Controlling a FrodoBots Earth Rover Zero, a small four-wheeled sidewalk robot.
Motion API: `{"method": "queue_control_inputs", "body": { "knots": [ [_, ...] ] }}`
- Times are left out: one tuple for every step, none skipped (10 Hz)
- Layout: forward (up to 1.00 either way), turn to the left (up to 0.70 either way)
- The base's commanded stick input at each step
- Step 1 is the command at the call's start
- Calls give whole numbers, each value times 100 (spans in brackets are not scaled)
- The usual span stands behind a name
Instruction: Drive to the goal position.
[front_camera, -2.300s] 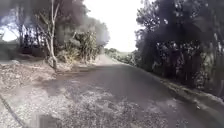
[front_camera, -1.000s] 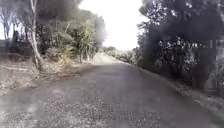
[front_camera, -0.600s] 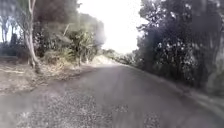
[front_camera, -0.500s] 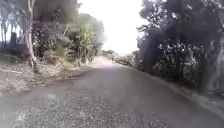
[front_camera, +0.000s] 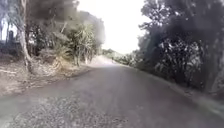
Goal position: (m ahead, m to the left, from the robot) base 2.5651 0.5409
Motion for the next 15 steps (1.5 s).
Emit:
{"method": "queue_control_inputs", "body": {
  "knots": [
    [7,0],
    [7,0],
    [7,0],
    [7,0],
    [7,0],
    [7,0],
    [7,0],
    [7,0],
    [7,0],
    [7,0],
    [7,0],
    [7,0],
    [7,0],
    [7,0],
    [7,0]
  ]
}}
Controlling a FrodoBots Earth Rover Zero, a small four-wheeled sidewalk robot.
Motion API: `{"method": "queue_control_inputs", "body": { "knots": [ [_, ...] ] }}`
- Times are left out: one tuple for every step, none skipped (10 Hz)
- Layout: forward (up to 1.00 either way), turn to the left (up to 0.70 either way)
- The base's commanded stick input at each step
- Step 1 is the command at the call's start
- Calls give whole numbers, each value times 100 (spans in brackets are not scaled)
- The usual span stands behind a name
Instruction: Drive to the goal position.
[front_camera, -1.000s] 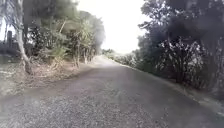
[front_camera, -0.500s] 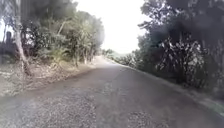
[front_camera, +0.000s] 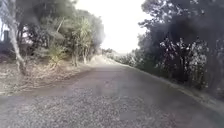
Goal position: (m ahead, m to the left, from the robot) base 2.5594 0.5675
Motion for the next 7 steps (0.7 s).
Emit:
{"method": "queue_control_inputs", "body": {
  "knots": [
    [6,0],
    [6,0],
    [6,0],
    [7,0],
    [7,0],
    [7,0],
    [7,0]
  ]
}}
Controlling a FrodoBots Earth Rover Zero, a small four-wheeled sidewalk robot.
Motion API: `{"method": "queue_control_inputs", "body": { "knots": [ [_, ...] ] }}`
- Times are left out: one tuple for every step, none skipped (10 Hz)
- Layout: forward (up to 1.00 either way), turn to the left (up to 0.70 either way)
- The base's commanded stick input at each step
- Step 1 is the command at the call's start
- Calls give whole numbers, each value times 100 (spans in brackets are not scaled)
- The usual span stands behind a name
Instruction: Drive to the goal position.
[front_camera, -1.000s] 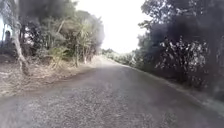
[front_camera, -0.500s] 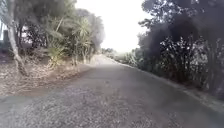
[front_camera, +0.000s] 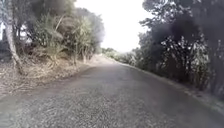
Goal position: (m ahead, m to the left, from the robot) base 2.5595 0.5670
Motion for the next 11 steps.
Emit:
{"method": "queue_control_inputs", "body": {
  "knots": [
    [7,0],
    [7,0],
    [7,0],
    [7,0],
    [7,0],
    [6,0],
    [6,0],
    [6,0],
    [6,0],
    [6,0],
    [7,0]
  ]
}}
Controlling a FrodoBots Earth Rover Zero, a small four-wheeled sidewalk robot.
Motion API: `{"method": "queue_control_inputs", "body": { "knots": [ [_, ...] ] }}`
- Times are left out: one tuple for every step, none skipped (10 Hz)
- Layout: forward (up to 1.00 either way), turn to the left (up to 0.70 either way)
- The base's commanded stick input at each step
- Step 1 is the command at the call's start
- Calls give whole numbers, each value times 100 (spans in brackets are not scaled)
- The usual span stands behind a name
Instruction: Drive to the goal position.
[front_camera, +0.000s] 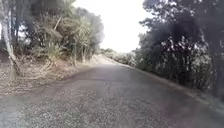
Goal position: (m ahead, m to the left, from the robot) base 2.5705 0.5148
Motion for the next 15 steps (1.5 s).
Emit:
{"method": "queue_control_inputs", "body": {
  "knots": [
    [7,0],
    [7,0],
    [7,0],
    [6,0],
    [6,0],
    [6,0],
    [6,0],
    [7,0],
    [7,0],
    [7,0],
    [7,0],
    [7,0],
    [7,0],
    [7,0],
    [7,0]
  ]
}}
